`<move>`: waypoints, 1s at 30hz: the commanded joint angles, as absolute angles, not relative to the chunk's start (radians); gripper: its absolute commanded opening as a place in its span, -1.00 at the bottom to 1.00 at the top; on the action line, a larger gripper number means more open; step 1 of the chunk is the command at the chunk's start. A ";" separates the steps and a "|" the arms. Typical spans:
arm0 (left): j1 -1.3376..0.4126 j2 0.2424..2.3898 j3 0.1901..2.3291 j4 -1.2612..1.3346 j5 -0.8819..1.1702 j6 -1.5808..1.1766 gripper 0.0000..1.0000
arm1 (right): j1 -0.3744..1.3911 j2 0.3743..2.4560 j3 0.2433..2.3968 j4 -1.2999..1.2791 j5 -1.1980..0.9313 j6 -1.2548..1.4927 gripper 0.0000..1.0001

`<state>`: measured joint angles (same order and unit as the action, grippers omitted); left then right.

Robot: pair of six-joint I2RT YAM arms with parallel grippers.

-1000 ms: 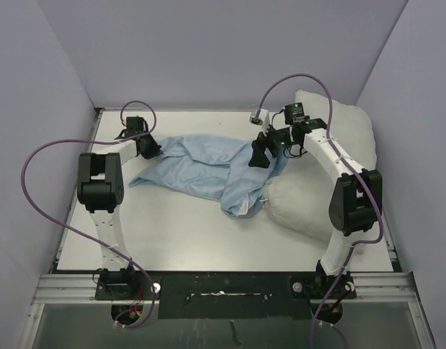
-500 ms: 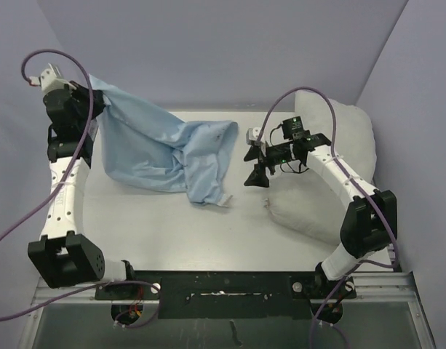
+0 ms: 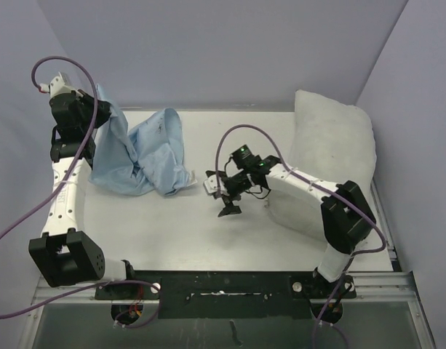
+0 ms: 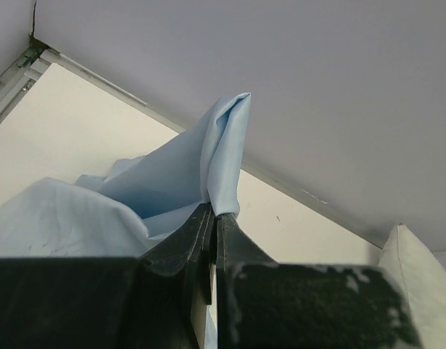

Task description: Put the pillow into the pillowcase

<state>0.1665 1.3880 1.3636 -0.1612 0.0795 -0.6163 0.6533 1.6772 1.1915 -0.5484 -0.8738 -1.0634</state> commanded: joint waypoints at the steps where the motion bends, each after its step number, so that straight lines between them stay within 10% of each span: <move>1: 0.182 1.355 1.372 -0.147 0.088 -0.589 -1.00 | 0.770 1.814 1.419 -0.561 -0.790 -1.210 0.99; 15: 0.204 1.291 1.311 -0.183 0.096 -0.572 -1.00 | 0.865 2.280 1.846 -0.322 -0.385 -1.164 0.74; 22: 0.238 1.271 1.295 -0.172 0.087 -0.582 -1.00 | 0.846 2.209 1.883 -0.383 -0.448 -1.015 -0.96; 30: 0.331 1.261 1.312 -0.207 -0.055 -0.556 -1.00 | 0.517 1.815 1.654 -0.508 -0.596 -0.742 -1.00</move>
